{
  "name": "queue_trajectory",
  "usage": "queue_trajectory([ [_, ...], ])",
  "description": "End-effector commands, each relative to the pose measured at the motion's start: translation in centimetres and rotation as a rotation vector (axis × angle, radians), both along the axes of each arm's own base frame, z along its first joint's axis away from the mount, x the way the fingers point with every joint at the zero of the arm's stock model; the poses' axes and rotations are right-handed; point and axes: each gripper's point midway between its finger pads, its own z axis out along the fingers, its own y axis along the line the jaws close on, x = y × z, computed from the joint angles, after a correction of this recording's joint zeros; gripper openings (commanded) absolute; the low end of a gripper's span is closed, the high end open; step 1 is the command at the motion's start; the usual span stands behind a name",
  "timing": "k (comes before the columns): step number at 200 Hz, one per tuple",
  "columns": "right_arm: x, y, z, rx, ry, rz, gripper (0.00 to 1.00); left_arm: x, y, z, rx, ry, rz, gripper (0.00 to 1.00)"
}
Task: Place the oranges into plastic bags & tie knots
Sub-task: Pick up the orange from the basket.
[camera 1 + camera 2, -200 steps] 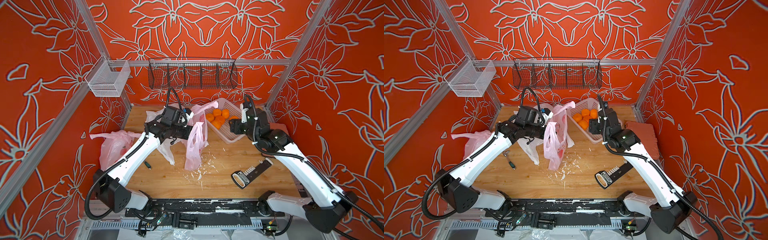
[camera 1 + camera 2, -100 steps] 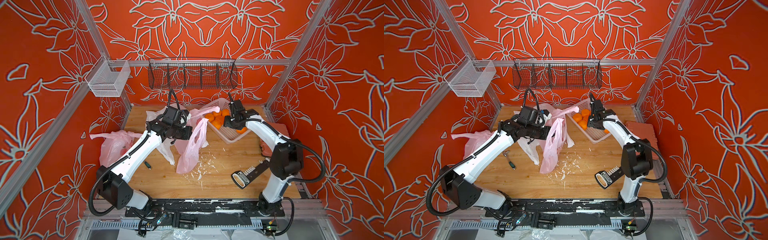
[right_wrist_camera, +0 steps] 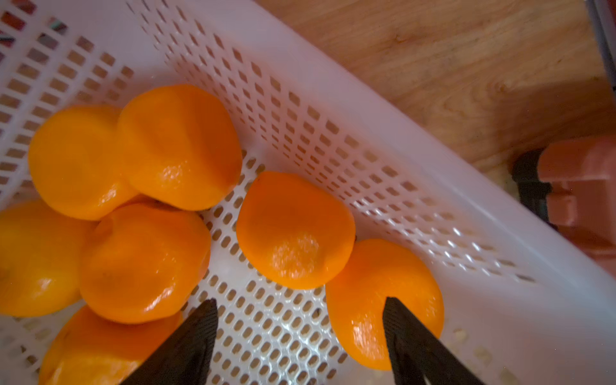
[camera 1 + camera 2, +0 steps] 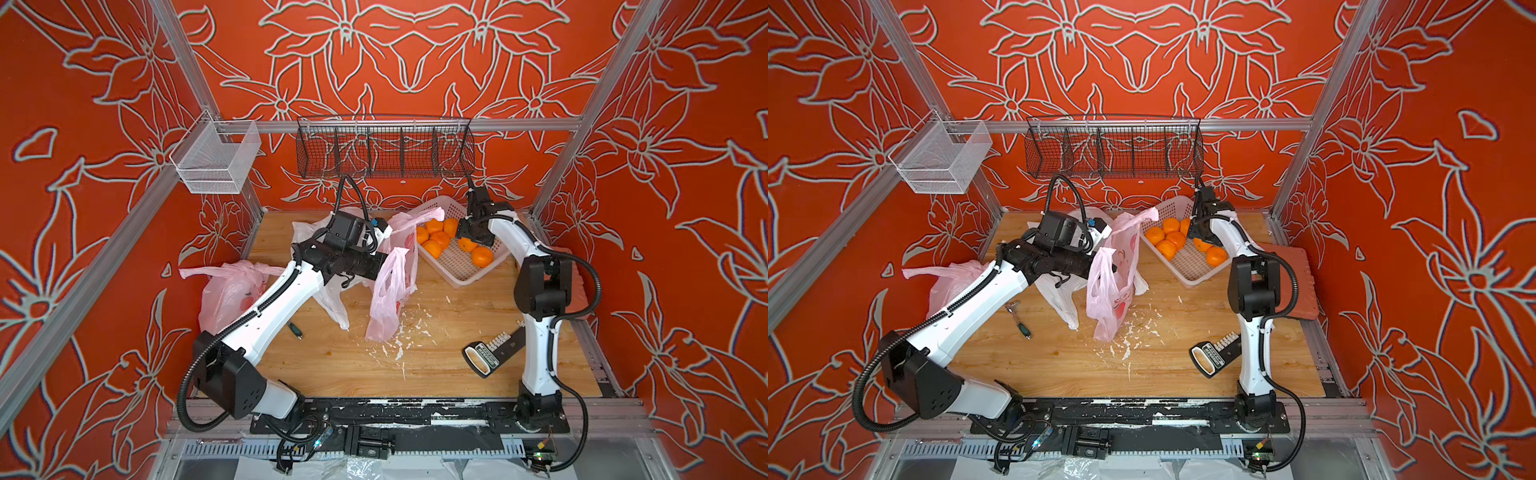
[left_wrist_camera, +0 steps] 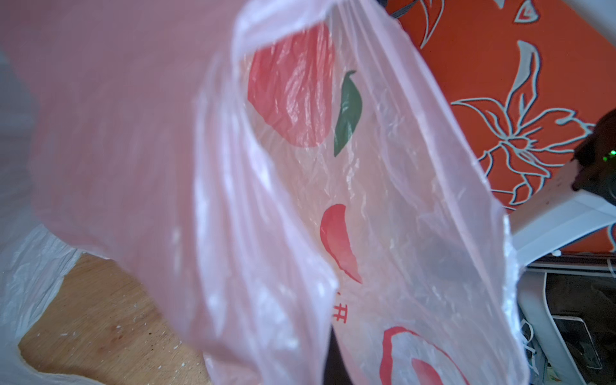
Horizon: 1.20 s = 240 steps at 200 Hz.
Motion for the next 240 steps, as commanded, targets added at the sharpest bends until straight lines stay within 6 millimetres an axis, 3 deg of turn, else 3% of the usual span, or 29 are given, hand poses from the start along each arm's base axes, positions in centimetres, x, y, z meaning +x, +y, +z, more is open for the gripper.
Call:
queue_trajectory([
  [1,0.3,-0.7,-1.3,-0.022,0.046,-0.026,0.81,-0.3,-0.7,0.5,-0.041,-0.028,-0.051,0.00],
  [78,2.1,-0.7,-5.1,-0.026,0.104,-0.030,0.85,-0.4,-1.2,0.9,-0.073,-0.028,-0.070,0.00],
  [124,1.9,-1.0,-4.7,-0.044,0.109,-0.033,0.75,-0.3,-0.8,1.0,-0.083,-0.030,-0.058,0.00],
  [143,1.4,-1.1,-3.0,-0.041,0.082,-0.038,0.69,0.0,-0.4,1.4,-0.122,-0.025,-0.047,0.00],
  [161,1.0,-1.1,0.3,-0.027,0.003,-0.042,0.65,0.1,-0.2,1.6,-0.149,-0.022,-0.044,0.00],
  [181,-0.7,-1.2,3.2,-0.010,-0.051,-0.043,0.63,0.4,0.0,1.5,-0.153,-0.017,-0.040,0.00],
  [203,-4.3,0.4,6.6,0.047,-0.110,-0.002,0.63,0.8,0.2,1.3,-0.164,-0.006,-0.035,0.00],
  [240,-12.7,6.6,13.8,0.239,-0.298,0.232,0.62,1.3,1.0,0.9,-0.165,-0.003,-0.023,0.00],
])
